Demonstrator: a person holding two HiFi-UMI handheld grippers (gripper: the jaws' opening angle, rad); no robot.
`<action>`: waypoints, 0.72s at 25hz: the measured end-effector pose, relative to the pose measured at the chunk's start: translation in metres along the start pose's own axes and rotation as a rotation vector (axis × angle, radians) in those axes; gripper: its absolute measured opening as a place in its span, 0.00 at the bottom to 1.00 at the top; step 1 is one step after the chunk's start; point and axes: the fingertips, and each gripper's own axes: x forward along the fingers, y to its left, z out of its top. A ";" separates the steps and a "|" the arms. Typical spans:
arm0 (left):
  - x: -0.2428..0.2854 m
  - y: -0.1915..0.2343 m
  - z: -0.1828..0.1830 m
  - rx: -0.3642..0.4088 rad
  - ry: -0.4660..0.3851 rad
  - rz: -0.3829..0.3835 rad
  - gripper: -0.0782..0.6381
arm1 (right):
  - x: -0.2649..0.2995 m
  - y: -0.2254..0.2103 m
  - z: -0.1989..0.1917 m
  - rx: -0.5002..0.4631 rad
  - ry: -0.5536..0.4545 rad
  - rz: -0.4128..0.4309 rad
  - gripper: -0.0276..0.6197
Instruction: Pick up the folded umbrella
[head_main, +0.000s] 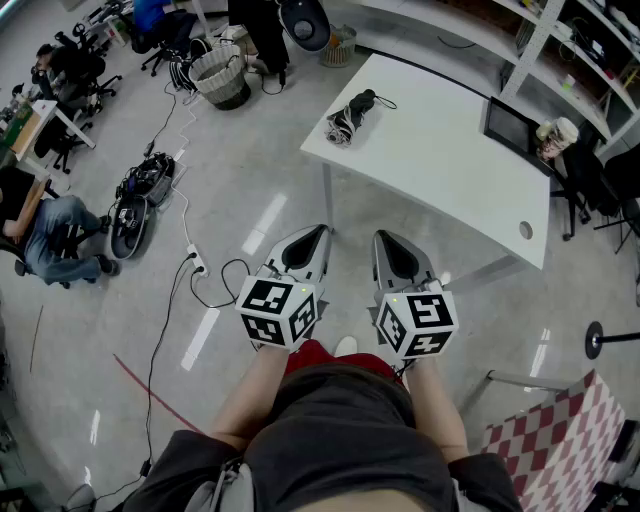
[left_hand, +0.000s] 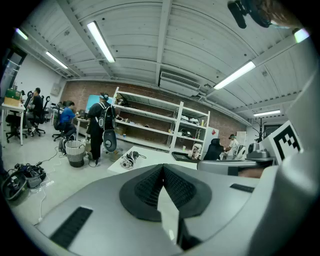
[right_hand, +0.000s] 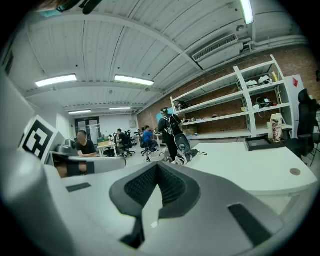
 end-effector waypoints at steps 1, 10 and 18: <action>0.000 0.000 0.000 0.000 -0.001 0.001 0.13 | -0.001 0.000 0.000 0.000 -0.001 0.001 0.07; 0.007 -0.006 0.000 0.009 -0.003 0.005 0.13 | -0.001 -0.010 -0.002 -0.013 0.010 -0.013 0.07; 0.015 -0.011 0.005 0.027 -0.005 0.012 0.13 | 0.000 -0.016 0.002 -0.026 0.022 -0.018 0.07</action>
